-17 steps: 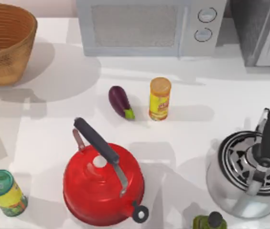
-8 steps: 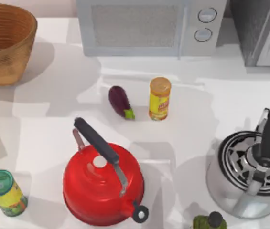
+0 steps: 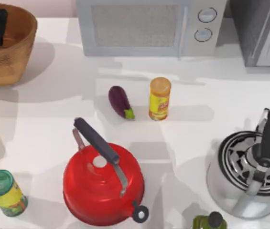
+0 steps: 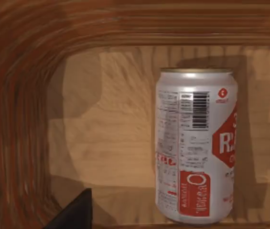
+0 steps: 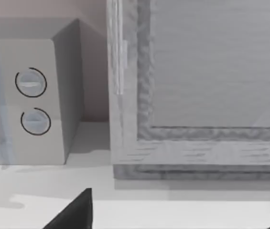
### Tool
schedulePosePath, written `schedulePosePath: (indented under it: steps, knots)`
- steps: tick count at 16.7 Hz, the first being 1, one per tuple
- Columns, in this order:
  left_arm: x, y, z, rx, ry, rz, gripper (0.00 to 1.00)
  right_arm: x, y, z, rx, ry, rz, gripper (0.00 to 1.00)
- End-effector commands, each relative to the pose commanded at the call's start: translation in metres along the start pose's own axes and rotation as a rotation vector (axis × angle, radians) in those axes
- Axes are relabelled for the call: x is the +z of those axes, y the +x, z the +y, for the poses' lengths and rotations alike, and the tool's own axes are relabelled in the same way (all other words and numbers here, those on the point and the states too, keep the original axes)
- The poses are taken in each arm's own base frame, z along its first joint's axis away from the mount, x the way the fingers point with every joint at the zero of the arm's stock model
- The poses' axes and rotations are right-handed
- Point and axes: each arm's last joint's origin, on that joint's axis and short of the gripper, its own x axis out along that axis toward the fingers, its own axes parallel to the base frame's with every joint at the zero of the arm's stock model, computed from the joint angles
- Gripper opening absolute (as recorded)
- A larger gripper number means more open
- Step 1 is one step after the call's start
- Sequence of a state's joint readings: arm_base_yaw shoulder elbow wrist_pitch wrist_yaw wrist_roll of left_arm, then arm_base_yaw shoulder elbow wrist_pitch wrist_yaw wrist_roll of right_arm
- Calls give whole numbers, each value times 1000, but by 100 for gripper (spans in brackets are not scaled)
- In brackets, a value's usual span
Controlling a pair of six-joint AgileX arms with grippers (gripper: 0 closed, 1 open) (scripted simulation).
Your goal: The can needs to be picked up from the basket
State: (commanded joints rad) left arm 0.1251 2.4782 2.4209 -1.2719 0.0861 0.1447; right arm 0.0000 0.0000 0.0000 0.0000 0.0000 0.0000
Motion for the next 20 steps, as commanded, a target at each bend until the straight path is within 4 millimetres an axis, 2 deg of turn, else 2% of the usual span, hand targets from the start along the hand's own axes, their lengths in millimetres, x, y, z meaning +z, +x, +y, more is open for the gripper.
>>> schedulePosePath:
  steps: [2, 4, 11, 17, 20]
  knots:
    - [3, 16, 3, -6, -1, 32, 100, 0, 0, 0, 0, 0, 0, 100]
    - [4, 24, 5, -9, -2, 47, 100, 0, 0, 0, 0, 0, 0, 100]
    - [5, 30, 3, -10, 0, 48, 100, 0, 0, 0, 0, 0, 0, 100]
    - [2, 77, 4, -9, -2, 46, 100, 0, 0, 0, 0, 0, 0, 100]
    - [2, 83, 4, -9, -2, 47, 100, 0, 0, 0, 0, 0, 0, 100]
